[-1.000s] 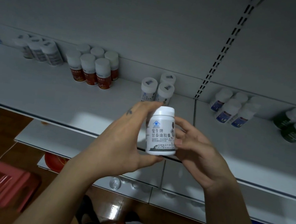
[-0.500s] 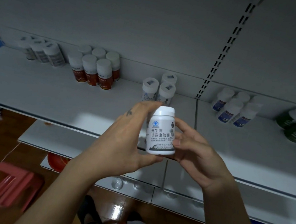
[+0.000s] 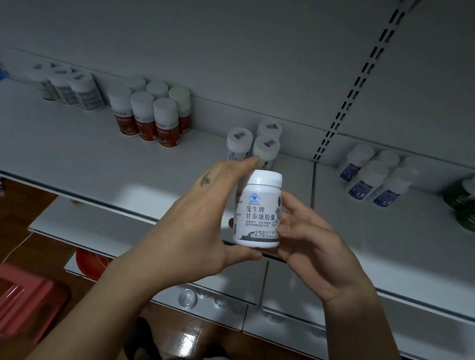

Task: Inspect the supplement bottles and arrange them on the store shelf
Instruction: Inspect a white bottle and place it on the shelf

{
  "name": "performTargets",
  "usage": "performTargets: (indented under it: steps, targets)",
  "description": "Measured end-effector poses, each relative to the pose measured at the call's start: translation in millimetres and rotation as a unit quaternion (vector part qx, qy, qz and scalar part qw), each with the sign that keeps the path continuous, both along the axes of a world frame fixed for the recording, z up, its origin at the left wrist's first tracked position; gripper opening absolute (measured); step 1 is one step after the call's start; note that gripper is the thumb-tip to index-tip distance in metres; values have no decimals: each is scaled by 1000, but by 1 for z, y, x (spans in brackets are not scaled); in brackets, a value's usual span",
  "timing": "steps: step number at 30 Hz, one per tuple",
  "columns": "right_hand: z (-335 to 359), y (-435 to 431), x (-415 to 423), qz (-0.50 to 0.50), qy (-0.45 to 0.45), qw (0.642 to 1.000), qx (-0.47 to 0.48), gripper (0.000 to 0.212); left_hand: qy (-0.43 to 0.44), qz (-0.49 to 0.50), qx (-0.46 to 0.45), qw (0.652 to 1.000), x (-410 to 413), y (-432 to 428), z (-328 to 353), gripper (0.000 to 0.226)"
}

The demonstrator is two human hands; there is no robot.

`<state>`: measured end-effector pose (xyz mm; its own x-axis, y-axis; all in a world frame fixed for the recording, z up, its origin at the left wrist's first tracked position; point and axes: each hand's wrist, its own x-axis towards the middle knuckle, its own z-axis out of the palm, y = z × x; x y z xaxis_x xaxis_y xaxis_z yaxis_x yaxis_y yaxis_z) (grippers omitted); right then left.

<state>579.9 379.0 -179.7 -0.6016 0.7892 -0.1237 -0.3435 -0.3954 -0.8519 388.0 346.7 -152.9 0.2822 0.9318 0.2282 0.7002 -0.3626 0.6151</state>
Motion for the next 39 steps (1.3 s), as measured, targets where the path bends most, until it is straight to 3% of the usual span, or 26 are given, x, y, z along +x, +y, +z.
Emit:
performTargets:
  steps: [12,21,28,33,36,39]
  targets:
    - [1,0,0,3,7,1000,-6,62,-5,-2,3,1000,-1,0,0,95]
    - [0,3,-2,-6,-23,1000,-4,60,4,-19,-2,1000,-3,1,0,99]
    - [3,0,-6,-23,-84,996,31,72,-5,-17,-4,1000,-1,1,-2,105]
    - [6,-2,-9,-31,-96,994,31,62,-3,-22,8,1000,3,1,-1,104]
    - [5,-3,-8,-36,-59,998,-5,44,-18,-25,13,999,3,1,-1,92]
    - [6,-2,-7,-30,-17,999,-36,46,-51,-21,-6,998,2,-1,-2,87]
